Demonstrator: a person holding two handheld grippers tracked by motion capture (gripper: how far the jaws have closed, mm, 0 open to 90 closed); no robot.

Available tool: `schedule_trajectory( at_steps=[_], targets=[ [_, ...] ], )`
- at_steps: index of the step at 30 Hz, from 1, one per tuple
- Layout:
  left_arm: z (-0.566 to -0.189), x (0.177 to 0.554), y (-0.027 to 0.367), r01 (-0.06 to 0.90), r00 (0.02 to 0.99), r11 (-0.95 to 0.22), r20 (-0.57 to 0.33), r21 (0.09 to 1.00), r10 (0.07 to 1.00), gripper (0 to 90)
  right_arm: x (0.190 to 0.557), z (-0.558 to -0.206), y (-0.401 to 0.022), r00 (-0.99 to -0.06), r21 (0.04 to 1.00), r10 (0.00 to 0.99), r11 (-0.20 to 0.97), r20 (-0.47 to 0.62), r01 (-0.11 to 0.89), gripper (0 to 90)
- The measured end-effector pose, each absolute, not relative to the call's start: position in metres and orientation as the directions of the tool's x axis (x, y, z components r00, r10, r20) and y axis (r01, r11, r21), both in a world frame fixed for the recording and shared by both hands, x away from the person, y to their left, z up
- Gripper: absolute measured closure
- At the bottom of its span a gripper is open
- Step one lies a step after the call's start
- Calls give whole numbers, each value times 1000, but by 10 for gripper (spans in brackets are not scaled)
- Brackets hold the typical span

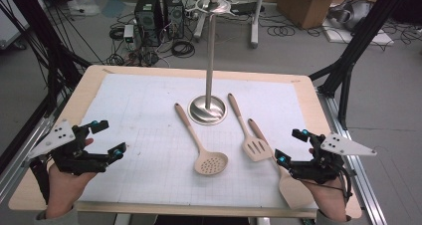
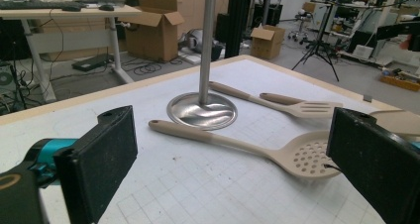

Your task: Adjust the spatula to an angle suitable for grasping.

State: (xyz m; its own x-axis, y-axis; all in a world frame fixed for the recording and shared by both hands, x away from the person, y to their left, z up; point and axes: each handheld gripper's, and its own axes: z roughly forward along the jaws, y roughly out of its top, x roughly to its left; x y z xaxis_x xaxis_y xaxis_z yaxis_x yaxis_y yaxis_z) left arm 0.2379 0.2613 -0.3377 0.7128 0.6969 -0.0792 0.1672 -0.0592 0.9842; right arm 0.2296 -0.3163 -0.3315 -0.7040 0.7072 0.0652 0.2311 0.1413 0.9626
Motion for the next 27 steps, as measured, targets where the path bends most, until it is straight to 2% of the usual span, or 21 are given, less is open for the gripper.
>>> schedule_trajectory(
  at_steps=[21, 27],
  targets=[
    [-340, 240, 259, 178, 712, -63, -84, 982, 697, 60, 228, -333, -325, -692, 955, 721, 185, 29, 232, 107],
    [-340, 241, 258, 179, 714, -64, -85, 982, 695, 60, 228, -335, -329, -682, 948, 731, 225, -12, 224, 107]
  ],
)
